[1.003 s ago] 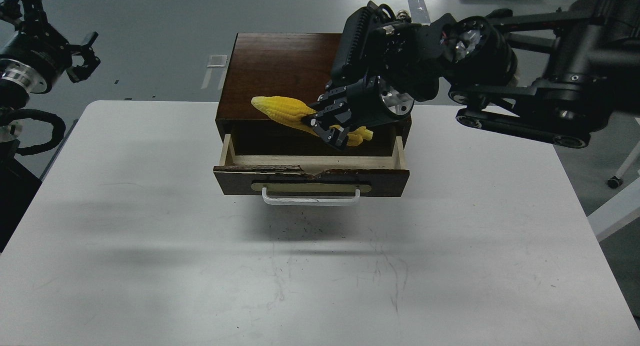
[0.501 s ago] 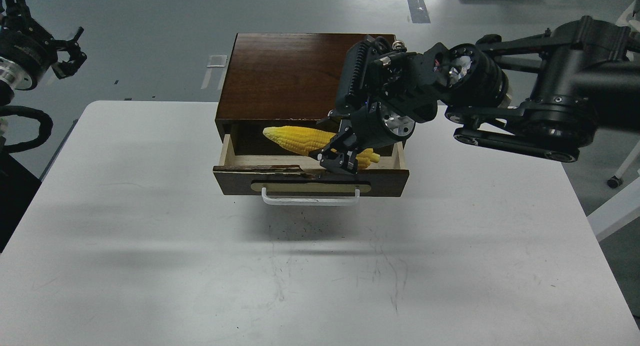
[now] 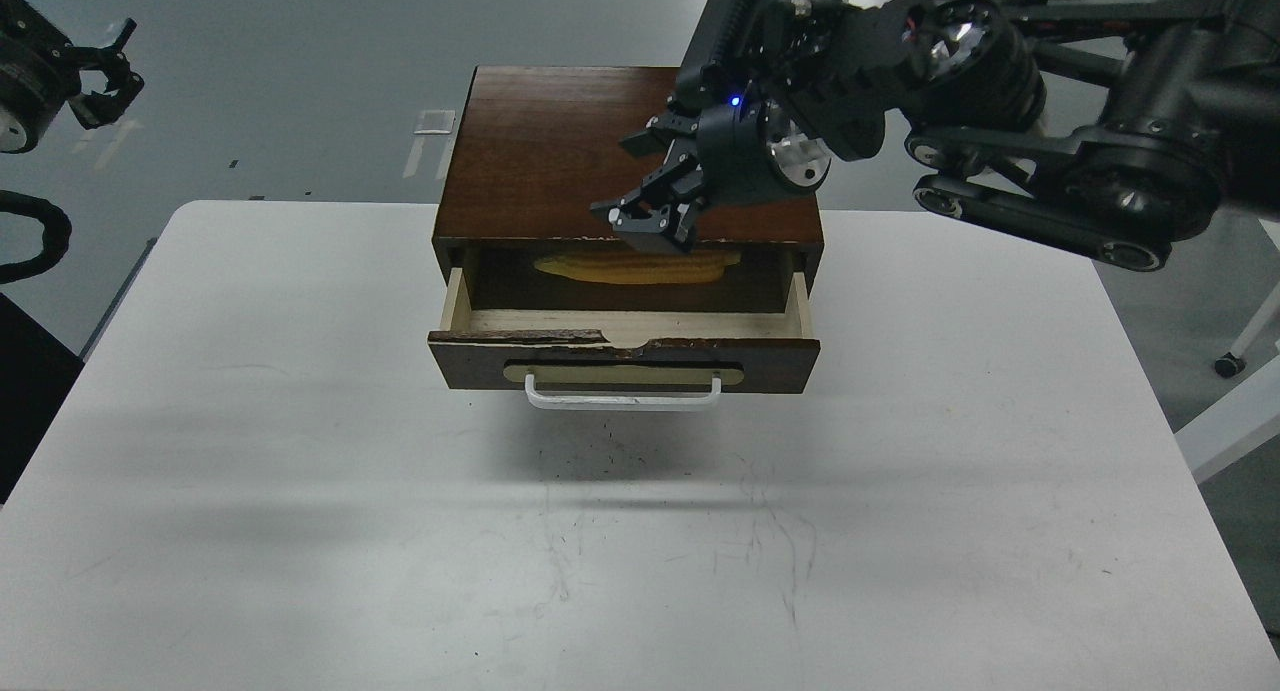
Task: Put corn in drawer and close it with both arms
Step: 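Lower the corn into the open drawer and release it, then withdraw the right arm away from the box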
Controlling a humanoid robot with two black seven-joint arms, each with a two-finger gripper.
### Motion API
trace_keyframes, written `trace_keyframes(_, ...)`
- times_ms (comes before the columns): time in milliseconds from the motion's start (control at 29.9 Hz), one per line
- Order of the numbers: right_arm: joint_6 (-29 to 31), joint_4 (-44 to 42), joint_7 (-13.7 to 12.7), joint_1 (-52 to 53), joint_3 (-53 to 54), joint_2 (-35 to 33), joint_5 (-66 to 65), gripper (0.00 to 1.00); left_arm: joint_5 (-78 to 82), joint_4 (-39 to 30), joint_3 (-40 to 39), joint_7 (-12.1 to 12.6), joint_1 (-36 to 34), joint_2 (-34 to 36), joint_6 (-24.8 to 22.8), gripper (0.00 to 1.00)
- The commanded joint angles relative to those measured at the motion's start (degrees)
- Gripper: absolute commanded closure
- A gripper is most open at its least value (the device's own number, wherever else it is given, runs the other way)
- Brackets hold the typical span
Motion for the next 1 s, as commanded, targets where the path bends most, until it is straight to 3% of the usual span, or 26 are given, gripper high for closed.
trace_keyframes(0,0.12,-6.62,-0.18,-0.43,5.35,-0.38,10.58,0.04,7.54,-0.11,0.05,-1.69,-1.09,0.20,0.00,0.04)
trace_keyframes(33,0.12,-9.00,-0.27,-0.44,5.54,-0.55,15.41,0.04,10.71,-0.11,-0.03,-2.83,-1.70,0.38,0.00,0.04)
trace_keyframes(167,0.47,-13.77,-0.18,-0.61,6.07,-4.07,26.71,0.01,16.72,-2.13,0.05,-3.54,-4.35,1.35,0.00,0.05)
trace_keyframes(435,2.40,-23.43,-0.45,-3.51,6.07,-8.99,60.87,0.01,37.53,-18.99,-0.30,-3.72,-9.88,2.84,0.00,0.08)
trace_keyframes(635,6.88,-29.49,-0.53,-7.55,7.38,-13.56,79.16,0.01,52.91,-38.15,-0.56,-3.80,-11.47,2.84,0.00,0.11)
trace_keyframes(802,10.19,-37.75,-1.50,-15.00,10.54,-16.02,95.49,0.01,70.82,-61.06,-0.47,-5.30,-10.76,4.77,0.00,0.18)
trace_keyframes(836,10.19,-37.76,-1.50,-15.03,10.55,-16.02,95.53,0.01,70.86,-61.11,-0.47,-5.30,-10.76,4.77,0.00,0.18)
trace_keyframes(969,10.19,-40.40,-1.50,-22.65,15.81,-16.37,107.11,0.01,85.06,-72.34,0.05,-5.47,-9.62,5.56,0.00,0.32)
